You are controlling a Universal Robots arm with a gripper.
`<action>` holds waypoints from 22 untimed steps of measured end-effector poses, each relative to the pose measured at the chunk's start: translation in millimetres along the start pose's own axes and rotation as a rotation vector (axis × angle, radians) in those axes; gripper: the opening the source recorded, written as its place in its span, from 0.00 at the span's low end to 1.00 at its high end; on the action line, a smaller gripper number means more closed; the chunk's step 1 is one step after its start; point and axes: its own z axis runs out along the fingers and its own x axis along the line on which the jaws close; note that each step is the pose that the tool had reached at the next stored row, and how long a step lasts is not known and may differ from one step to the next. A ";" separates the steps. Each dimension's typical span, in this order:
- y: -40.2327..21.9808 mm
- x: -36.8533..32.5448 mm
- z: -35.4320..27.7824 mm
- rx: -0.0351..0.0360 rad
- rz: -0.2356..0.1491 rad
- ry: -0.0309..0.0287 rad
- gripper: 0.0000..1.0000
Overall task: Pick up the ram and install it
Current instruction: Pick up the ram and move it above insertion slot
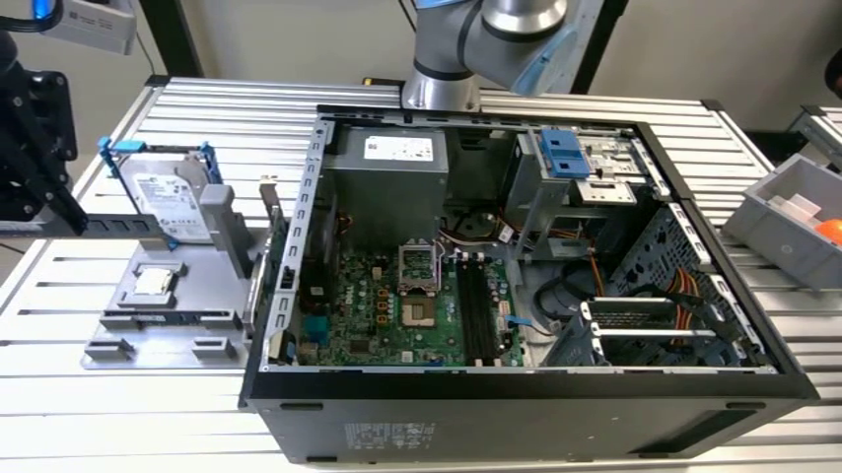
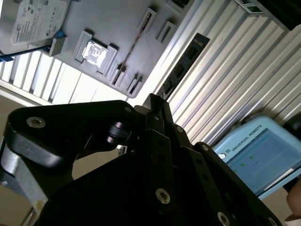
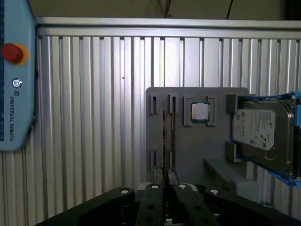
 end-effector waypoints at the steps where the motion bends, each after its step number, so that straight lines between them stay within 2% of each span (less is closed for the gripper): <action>1: -1.1 0.0 0.0 0.0000 0.000 0.0000 0.00; 22: -25.7 -0.3 -0.1 0.0000 0.000 0.0000 0.00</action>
